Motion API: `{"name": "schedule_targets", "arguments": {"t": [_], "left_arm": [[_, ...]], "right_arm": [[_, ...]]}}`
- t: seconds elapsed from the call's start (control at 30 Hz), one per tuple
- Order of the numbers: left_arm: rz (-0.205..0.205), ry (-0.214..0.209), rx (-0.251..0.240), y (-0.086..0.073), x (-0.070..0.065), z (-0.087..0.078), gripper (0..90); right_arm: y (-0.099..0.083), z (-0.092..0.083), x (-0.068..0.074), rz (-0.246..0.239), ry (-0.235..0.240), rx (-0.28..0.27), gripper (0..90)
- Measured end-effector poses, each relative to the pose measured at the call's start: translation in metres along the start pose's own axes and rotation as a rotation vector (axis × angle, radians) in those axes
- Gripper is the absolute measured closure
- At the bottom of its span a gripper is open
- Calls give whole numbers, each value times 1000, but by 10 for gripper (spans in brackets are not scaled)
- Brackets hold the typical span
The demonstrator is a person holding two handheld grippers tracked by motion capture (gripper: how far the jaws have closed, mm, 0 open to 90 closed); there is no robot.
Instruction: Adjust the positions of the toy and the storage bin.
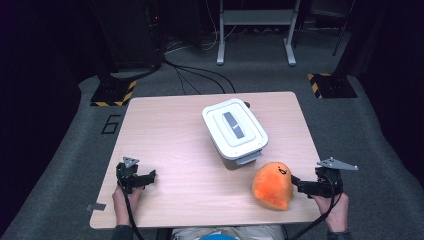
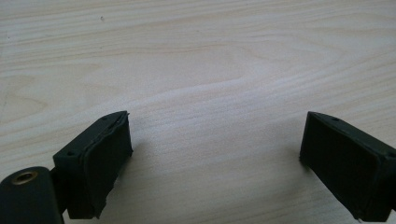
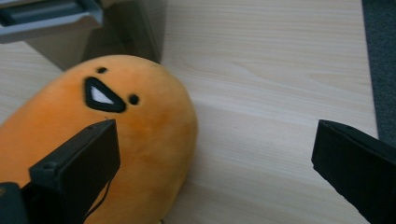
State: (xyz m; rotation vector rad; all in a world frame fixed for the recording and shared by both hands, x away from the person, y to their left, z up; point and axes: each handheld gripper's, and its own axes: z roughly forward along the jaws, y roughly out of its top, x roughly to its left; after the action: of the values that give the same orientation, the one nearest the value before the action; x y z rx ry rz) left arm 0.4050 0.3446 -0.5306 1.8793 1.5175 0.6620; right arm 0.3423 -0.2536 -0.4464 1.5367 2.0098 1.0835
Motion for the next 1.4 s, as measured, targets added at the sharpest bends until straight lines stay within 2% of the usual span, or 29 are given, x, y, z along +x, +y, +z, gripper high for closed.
{"name": "schedule_targets", "arguments": {"t": [0.07,0.3,0.53,0.63,0.67,0.7,0.77,0.97,1.13,1.17,1.4], "left_arm": [[-1,0,0,0,0,0,86],[0,0,0,0,0,0,86],[-1,0,0,0,0,0,86],[-1,0,-1,0,0,0,86],[-1,0,0,0,0,0,86],[-1,0,0,0,0,0,86],[-1,0,0,0,0,0,86],[-1,1,0,0,0,0,86],[-1,1,-1,0,0,0,86],[-1,1,0,0,0,0,86],[-1,1,0,0,0,0,86]], "right_arm": [[3,0,6,2,22,-1,3],[12,1,29,-29,53,6,8],[9,10,41,-8,119,42,32],[6,17,41,16,134,57,128],[6,17,41,16,134,57,128],[5,19,40,23,156,61,157],[4,22,39,31,169,66,200],[-1,28,36,21,180,84,399],[-5,29,34,9,180,65,573],[-5,28,33,-8,178,56,611],[-3,21,28,-32,178,29,680]]}}
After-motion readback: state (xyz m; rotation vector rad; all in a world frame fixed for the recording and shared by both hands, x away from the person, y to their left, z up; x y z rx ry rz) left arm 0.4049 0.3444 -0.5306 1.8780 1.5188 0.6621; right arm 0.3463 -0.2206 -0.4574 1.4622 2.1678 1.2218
